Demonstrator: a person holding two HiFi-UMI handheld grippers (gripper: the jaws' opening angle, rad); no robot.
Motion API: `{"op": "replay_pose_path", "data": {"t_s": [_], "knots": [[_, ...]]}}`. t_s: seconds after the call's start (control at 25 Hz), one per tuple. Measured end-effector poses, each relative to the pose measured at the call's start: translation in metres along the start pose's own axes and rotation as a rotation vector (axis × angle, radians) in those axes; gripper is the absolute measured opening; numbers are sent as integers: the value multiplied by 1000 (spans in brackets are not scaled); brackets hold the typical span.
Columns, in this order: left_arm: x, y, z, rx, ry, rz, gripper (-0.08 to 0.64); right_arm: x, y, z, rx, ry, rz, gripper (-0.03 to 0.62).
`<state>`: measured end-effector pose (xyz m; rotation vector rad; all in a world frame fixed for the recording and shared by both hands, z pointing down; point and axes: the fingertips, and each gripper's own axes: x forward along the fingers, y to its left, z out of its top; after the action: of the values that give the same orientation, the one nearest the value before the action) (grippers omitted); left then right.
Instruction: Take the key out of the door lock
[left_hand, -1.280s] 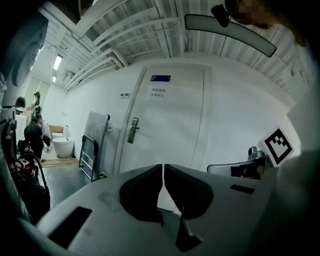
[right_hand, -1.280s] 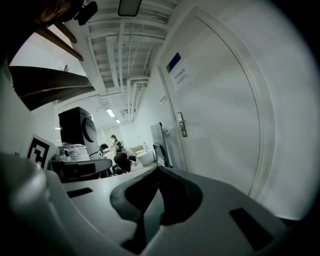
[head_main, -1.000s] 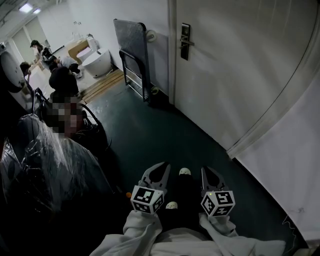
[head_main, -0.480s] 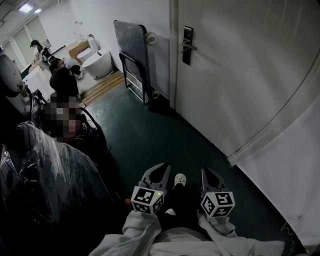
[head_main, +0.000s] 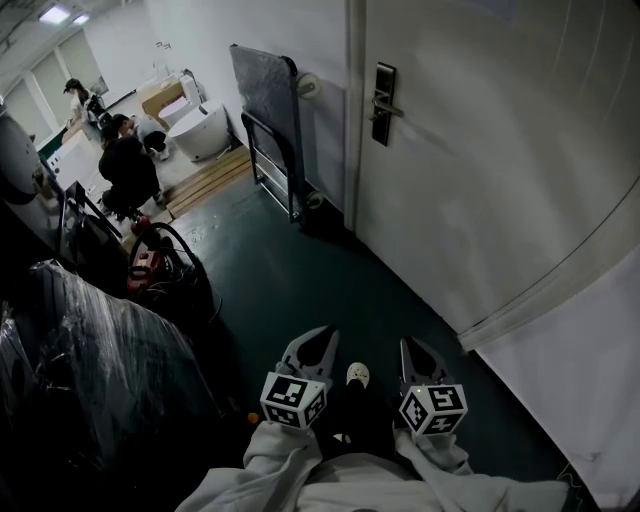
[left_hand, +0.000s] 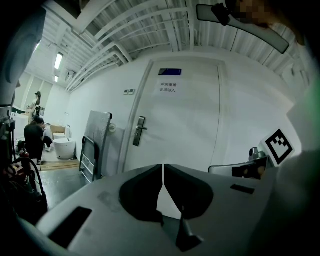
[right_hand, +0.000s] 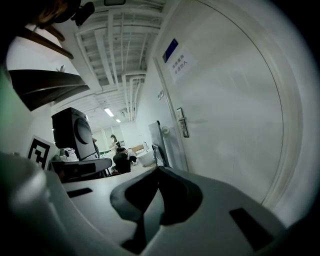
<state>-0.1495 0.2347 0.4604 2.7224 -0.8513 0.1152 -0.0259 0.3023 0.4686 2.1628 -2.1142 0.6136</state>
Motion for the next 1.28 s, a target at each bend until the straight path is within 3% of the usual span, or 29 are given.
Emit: {"op": "replay_pose_path", "data": {"t_s": [0.76, 1.28], "knots": [[130, 62, 47, 18, -3, 26, 21, 136, -54, 69, -12, 2, 63, 52], [190, 82, 42, 0, 22, 41, 21, 186, -88, 75, -10, 33, 87, 52]]}}
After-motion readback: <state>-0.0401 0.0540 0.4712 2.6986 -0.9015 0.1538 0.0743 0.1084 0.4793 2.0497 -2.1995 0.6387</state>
